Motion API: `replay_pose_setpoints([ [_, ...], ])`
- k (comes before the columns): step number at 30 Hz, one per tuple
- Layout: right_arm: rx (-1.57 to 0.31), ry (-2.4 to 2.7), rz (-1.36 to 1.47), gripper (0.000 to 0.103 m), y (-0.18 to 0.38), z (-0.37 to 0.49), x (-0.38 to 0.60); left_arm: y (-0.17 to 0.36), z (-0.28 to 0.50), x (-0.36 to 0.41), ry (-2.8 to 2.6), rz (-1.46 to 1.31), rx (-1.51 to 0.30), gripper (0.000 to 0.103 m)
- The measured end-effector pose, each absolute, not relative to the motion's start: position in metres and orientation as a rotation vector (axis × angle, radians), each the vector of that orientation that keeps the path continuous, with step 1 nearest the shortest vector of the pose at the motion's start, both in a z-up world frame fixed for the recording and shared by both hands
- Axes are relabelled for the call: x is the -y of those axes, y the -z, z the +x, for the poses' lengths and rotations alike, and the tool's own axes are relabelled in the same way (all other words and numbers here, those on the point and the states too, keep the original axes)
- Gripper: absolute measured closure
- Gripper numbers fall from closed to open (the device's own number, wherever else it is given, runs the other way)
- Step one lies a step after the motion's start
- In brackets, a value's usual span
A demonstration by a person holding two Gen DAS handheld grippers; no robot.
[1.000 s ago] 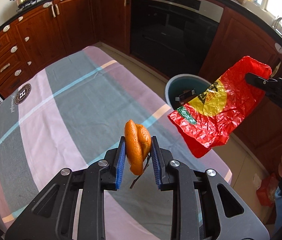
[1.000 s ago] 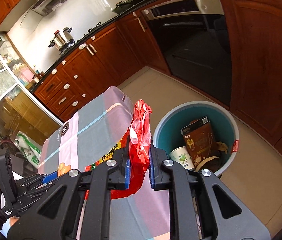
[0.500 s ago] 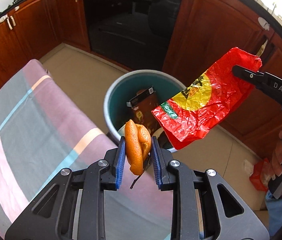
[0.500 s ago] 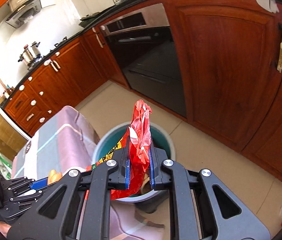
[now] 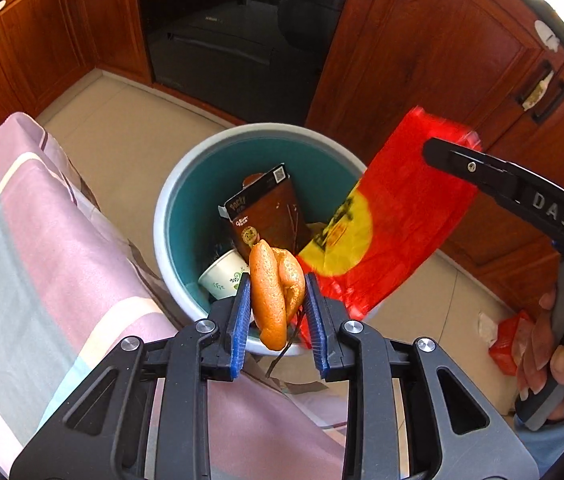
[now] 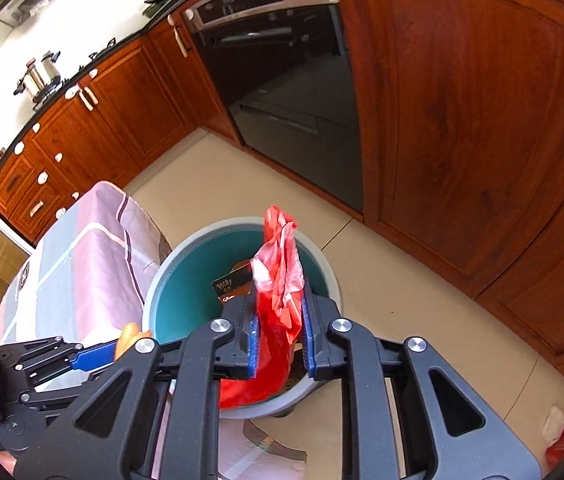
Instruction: Collect trash
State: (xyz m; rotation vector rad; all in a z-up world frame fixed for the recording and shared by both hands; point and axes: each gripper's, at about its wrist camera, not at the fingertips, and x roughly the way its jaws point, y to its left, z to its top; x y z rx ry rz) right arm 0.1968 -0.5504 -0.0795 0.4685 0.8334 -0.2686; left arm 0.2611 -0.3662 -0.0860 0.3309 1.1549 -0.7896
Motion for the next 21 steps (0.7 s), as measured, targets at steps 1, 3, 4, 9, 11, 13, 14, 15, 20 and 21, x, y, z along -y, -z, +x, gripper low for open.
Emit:
replay_pose_setpoints([
  [1,-0.833,0.262,0.469,0.063,0.08,0.199,0.55,0.086,0.262,0.365,0.786,0.329,-1.158,0.07],
  [3,-0.819,0.253,0.472,0.034,0.081,0.202,0.546,0.086,0.264,0.366,0.776,0.326,-1.151,0.037],
  [4,-0.813,0.248,0.476,0.03,0.08,0.203,0.545,0.084,0.264,0.366,0.764,0.325,-1.132,0.032],
  [9,-0.815,0.248,0.518,0.018,0.079,0.203,0.543,0.075,0.263,0.362,0.708,0.341,-1.085,0.004],
  [11,-0.815,0.248,0.525,0.017,0.077,0.203,0.542,0.07,0.263,0.357,0.709,0.34,-1.076,0.004],
  [13,-0.818,0.253,0.524,0.017,0.074,0.202,0.539,0.066,0.263,0.352,0.706,0.329,-1.069,0.004],
  [14,-0.819,0.253,0.522,0.015,0.072,0.2,0.538,0.062,0.263,0.35,0.703,0.324,-1.067,0.004],
  [15,-0.82,0.253,0.518,0.013,0.071,0.199,0.537,0.059,0.262,0.347,0.701,0.316,-1.065,0.004],
  [20,-0.835,0.244,0.522,0.009,0.063,0.187,0.531,0.045,0.252,0.331,0.683,0.296,-1.05,0.004],
  [21,-0.84,0.24,0.524,0.008,0.061,0.185,0.529,0.042,0.247,0.327,0.675,0.304,-1.042,0.004],
])
